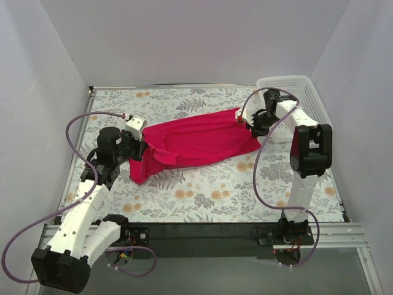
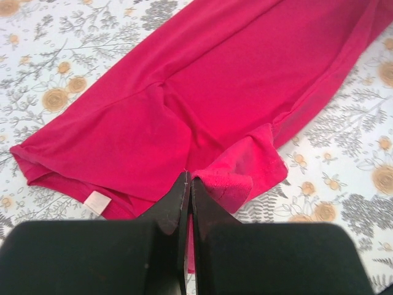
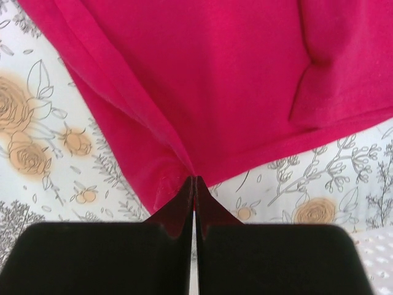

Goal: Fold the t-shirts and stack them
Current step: Fold the tshirt

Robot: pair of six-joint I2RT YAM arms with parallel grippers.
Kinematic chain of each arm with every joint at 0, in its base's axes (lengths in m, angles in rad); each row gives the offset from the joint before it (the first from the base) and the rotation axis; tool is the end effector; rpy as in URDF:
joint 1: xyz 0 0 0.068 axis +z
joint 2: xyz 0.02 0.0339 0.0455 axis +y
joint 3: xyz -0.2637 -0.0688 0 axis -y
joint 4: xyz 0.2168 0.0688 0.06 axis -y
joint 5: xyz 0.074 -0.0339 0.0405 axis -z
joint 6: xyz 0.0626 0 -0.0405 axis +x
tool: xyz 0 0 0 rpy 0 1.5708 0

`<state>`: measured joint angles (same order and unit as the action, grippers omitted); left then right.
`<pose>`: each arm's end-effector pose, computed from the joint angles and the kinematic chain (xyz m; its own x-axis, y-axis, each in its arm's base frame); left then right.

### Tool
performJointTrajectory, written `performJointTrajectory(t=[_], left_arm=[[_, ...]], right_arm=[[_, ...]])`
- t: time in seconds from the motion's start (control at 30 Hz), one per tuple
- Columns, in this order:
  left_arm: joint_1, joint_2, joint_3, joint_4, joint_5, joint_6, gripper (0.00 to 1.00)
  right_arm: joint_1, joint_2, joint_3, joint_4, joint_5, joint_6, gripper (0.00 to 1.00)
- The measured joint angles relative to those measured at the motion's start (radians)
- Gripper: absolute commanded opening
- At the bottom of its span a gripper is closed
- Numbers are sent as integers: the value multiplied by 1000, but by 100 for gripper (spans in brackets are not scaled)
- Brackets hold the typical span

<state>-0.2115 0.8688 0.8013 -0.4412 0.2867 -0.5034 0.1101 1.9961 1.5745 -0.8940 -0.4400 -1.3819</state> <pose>0.1793 -0.0566 0.2948 -0.6307 -0.3378 -0.6986 0.1582 0.8254 -0.5420 0.3789 0.0687 0.1933 0.0220 -0.8916 -0.4522 -0.9834 0.0622 -0.1706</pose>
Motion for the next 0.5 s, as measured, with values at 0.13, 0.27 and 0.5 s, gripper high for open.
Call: performJointTrajectory(t=[0.13,0.27,0.5], left_arm=[[0,37,0,23,-62,0,0],[0,44,0,38,-112,0,0],[0,44,-1,76,-164,0,0]], right_arm=[[19,55,52,-1,2,30,1],[24,96,100,0,13,53,1],[28,136,145,-2,39,81,1]])
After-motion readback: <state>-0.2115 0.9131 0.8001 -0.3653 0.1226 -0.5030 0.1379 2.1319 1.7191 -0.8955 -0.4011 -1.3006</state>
